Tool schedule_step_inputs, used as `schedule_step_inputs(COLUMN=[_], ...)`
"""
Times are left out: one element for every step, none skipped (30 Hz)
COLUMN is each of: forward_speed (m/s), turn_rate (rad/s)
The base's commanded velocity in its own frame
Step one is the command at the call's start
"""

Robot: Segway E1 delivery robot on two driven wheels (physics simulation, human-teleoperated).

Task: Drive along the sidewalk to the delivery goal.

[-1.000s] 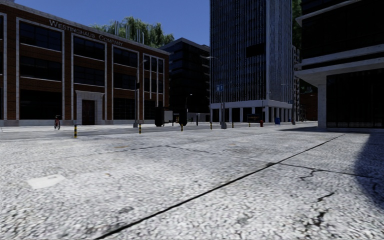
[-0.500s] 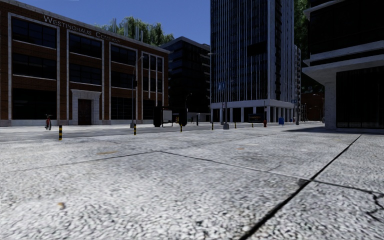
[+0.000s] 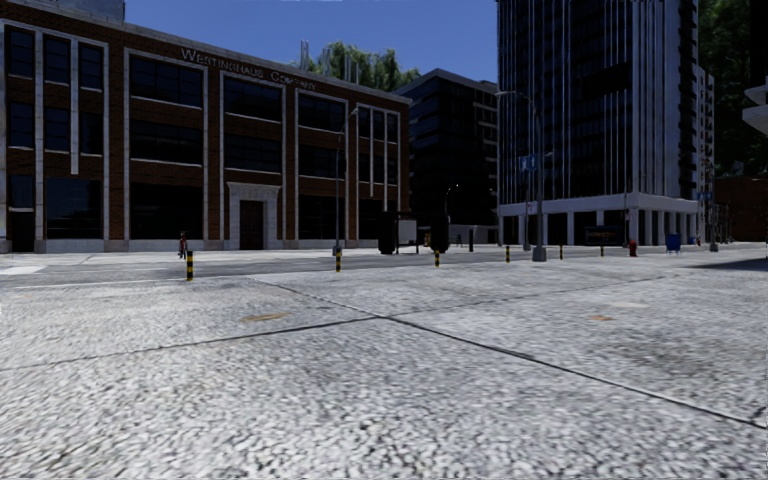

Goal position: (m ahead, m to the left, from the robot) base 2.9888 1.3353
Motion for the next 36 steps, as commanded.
schedule_step_inputs(forward_speed=[2.00, 2.00, 2.00, 2.00, 2.00, 2.00, 2.00, 2.00, 2.00, 2.00, 2.00, 2.00, 2.00, 2.00, 2.00, 2.00, 2.00, 2.00, 2.00, 2.00, 2.00, 2.00, 2.00, 2.00, 2.00, 2.00, 2.00, 2.00, 2.00, 2.00, 2.00, 2.00, 2.00, 2.00, 2.00, 2.00], turn_rate=[0.00, 0.00, 0.00, 0.00, 0.00, 0.00, 0.00, 0.00, 0.00, 0.00, 0.00, 0.50, 0.95, 1.20, 1.20, 1.20, 1.20, 1.20, 1.20, 1.20, 1.20, 0.73, 0.73, 0.00, 0.00, 0.00, 0.00, 0.00, 0.00, 0.00, 0.00, 0.00, 0.00, 0.00, 0.00, 0.00])
